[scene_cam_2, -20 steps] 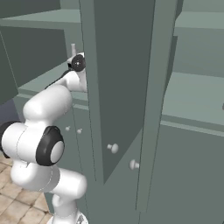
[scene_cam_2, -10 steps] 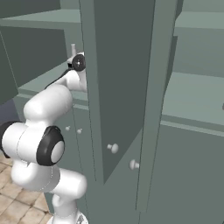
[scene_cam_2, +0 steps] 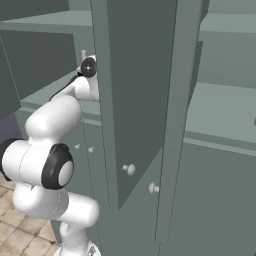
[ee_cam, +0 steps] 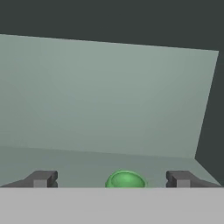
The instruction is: Sort all alcoholic drinks to one cabinet, and non-alcoholic drinks to the other.
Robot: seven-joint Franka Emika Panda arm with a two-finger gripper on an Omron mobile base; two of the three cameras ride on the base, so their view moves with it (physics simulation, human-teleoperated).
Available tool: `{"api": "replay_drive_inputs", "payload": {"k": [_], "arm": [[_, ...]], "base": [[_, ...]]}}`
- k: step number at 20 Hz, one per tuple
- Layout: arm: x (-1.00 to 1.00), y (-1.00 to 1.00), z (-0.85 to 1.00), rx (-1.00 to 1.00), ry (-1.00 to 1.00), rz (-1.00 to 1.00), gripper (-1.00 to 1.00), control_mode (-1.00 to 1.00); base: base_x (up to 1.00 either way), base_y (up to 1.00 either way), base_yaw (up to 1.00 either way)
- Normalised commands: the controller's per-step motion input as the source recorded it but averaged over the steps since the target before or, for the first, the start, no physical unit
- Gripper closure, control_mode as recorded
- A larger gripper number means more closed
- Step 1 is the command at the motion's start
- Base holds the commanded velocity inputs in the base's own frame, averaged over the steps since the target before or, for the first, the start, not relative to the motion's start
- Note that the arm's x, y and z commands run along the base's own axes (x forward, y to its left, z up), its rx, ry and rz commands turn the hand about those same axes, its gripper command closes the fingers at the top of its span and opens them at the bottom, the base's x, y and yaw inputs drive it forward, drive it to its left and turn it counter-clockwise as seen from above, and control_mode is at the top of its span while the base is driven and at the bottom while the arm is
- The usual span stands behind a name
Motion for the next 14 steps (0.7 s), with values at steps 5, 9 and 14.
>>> {"api": "replay_drive_inputs", "payload": {"k": [5,9,14], "arm": [[-0.29,0.07,0.01,0.00,0.00,-0.01,-1.00,-1.00],[-0.35,0.09,0.02,0.00,0.00,-0.02,-1.00,-1.00],[-0.19,0.10,0.11,0.00,0.00,-0.02,-1.00,-1.00]], "base": [[0.00,0.00,0.00],[0.00,0.00,0.00],[0.00,0.00,0.00]]}}
